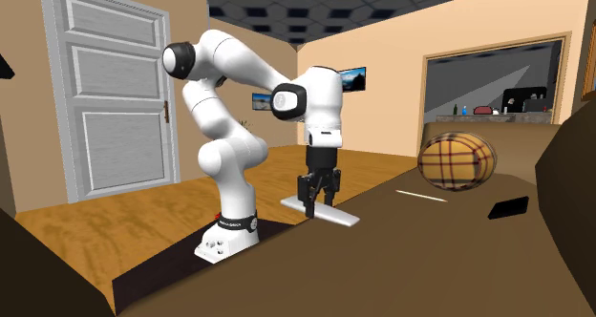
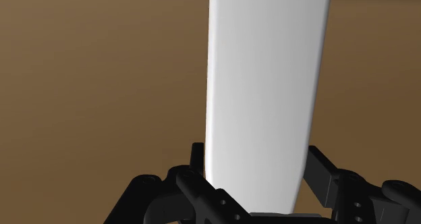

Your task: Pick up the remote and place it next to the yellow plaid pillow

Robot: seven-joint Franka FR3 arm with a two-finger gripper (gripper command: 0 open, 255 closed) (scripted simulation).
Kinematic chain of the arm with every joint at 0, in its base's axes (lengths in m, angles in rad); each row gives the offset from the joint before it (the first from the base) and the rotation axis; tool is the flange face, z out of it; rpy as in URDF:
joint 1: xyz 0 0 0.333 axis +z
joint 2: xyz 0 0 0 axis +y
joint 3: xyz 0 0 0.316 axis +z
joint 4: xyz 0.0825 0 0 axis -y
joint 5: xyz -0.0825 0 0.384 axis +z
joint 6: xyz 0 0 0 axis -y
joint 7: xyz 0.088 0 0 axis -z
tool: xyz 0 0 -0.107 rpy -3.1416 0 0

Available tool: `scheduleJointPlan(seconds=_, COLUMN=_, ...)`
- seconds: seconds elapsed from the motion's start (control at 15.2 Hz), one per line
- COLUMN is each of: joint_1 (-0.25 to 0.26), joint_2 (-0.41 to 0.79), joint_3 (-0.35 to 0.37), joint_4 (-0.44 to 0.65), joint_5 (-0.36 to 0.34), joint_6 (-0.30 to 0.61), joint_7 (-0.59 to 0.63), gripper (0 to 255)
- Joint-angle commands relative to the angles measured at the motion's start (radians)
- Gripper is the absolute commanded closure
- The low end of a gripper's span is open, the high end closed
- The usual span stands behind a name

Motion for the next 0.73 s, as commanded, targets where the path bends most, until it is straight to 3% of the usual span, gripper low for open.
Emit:
scheduleJointPlan(seconds=0.0, joint_1=0.002, joint_2=-0.019, joint_3=0.003, joint_4=0.020, joint_5=0.003, joint_6=-0.039, joint_7=0.000, gripper=255)
scheduleJointPlan(seconds=0.66, joint_1=0.006, joint_2=-0.072, joint_3=0.012, joint_4=0.127, joint_5=0.014, joint_6=-0.199, joint_7=-0.005, gripper=255)
